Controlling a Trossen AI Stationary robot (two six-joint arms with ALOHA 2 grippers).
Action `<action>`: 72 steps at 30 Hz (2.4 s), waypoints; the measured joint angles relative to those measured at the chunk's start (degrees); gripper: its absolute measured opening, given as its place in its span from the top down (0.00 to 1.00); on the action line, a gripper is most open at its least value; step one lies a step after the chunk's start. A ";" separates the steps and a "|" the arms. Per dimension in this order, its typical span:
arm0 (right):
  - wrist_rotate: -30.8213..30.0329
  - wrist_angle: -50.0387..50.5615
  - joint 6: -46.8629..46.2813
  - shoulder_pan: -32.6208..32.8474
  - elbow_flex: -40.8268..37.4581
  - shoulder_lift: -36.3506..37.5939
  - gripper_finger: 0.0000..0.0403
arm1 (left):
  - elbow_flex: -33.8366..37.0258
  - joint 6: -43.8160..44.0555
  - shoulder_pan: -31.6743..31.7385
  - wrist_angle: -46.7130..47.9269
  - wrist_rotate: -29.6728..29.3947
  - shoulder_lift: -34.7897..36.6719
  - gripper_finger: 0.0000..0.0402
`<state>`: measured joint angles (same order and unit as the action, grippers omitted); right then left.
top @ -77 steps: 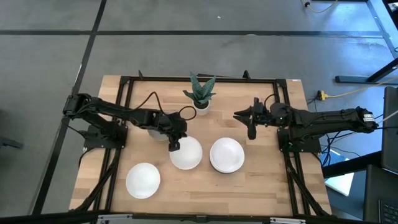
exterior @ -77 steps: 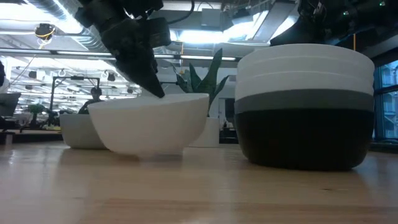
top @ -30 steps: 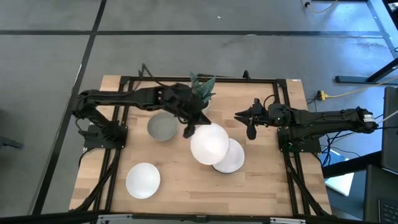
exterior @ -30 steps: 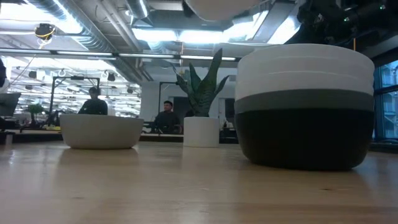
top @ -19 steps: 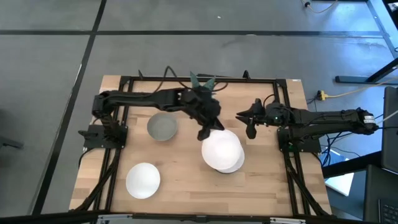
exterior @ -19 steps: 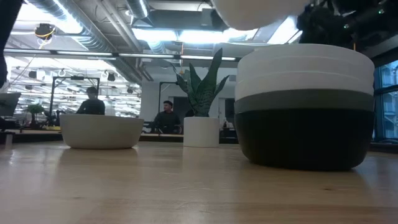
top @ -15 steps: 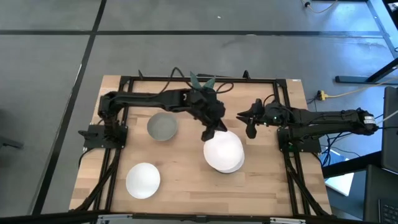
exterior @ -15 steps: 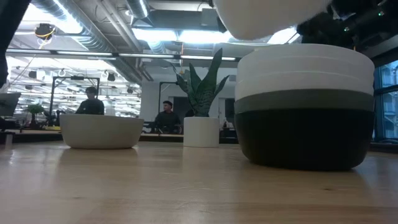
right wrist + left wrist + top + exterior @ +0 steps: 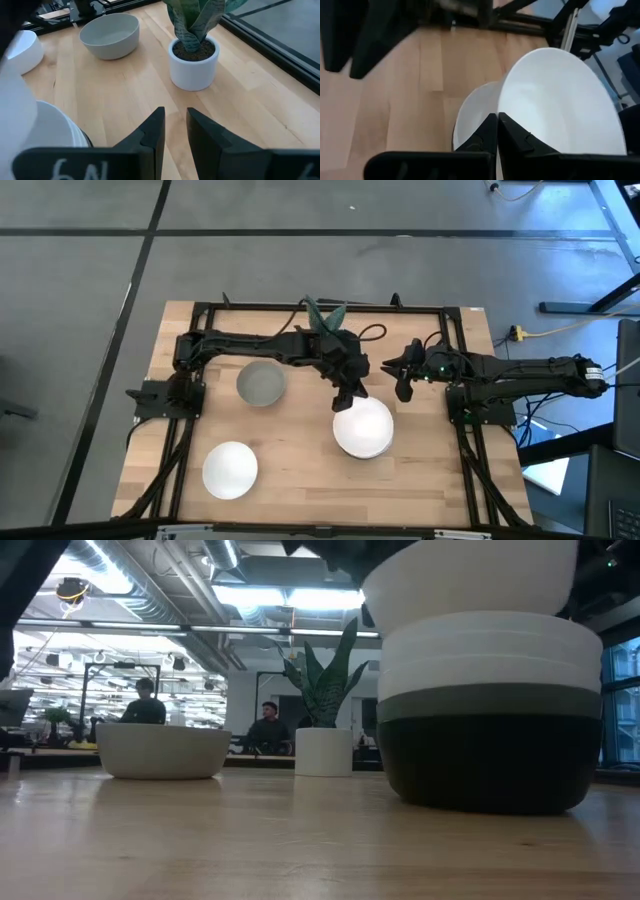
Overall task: Nest bowls inside each other
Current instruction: Stack the white bowl on the other white bowl
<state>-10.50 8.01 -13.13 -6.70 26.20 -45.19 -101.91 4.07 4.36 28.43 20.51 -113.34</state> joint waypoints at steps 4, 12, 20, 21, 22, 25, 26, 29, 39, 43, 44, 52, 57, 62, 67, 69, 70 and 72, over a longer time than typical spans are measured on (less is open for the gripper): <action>0.00 0.02 0.07 0.00 0.00 0.00 0.80 | 0.00 0.04 -0.05 1.24 0.01 -1.57 1.00; 0.02 0.30 0.18 0.00 0.00 0.00 0.80 | 0.02 -0.14 -0.05 7.16 -0.24 -1.84 1.00; 0.03 0.33 0.15 0.00 0.00 0.00 0.80 | 0.02 -0.19 -0.19 13.15 -0.89 -1.84 1.00; 0.04 0.35 0.15 0.00 0.00 0.00 0.80 | 0.04 -0.20 -0.20 13.09 -0.90 -1.84 1.00; 0.04 0.39 0.15 0.00 0.00 0.00 0.80 | 0.04 -0.21 -0.20 12.93 -0.90 -1.84 1.00; 0.07 0.42 0.15 0.00 0.00 0.00 0.80 | 0.04 -0.17 -0.20 13.38 -0.90 -1.84 1.00; 0.07 0.49 0.15 0.00 0.00 0.00 0.80 | 0.04 -0.17 -0.18 13.64 -0.92 -1.84 1.00; 0.09 0.85 0.13 0.00 0.00 0.00 0.80 | 0.04 -0.17 -0.18 13.55 -0.97 -1.84 1.00; 0.15 0.87 -0.07 0.00 0.00 0.00 0.80 | 0.07 -0.14 -0.45 7.21 -2.46 -1.55 0.90; 0.16 0.87 -0.17 0.00 0.00 0.00 0.80 | 0.07 -0.17 -0.70 4.93 -1.49 -1.53 0.84; 0.17 0.87 -0.17 0.00 0.00 0.00 0.80 | 0.07 -0.18 -0.73 4.85 -0.62 -1.53 0.83; 0.17 0.90 -0.31 0.00 0.00 0.00 0.80 | 0.09 -3.75 -0.64 4.06 2.88 1.60 0.83; 0.17 0.87 -0.33 0.02 0.02 0.00 0.80 | 0.09 -6.17 -0.44 4.91 1.43 6.83 0.83; 0.17 0.94 -0.33 0.02 0.05 0.02 0.80 | 4.89 -5.83 -0.09 7.23 -6.33 13.97 0.83; 0.15 1.35 -0.34 0.01 0.07 0.02 0.80 | 16.49 -2.30 -0.20 10.72 -14.83 23.66 0.83; 0.13 1.33 -0.20 0.00 0.07 0.02 0.80 | 21.94 0.45 -0.16 11.59 -15.47 28.25 0.83; 0.13 1.35 -0.13 0.00 0.07 0.02 0.80 | 24.72 2.26 -0.39 11.57 -15.58 30.58 0.83; 0.11 1.30 -0.09 0.00 0.07 0.02 0.80 | 29.44 5.49 -1.42 10.51 -15.79 34.96 0.83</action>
<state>-10.39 9.31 -13.21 -6.70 26.26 -45.17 -72.47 9.56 2.95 38.94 4.73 -78.37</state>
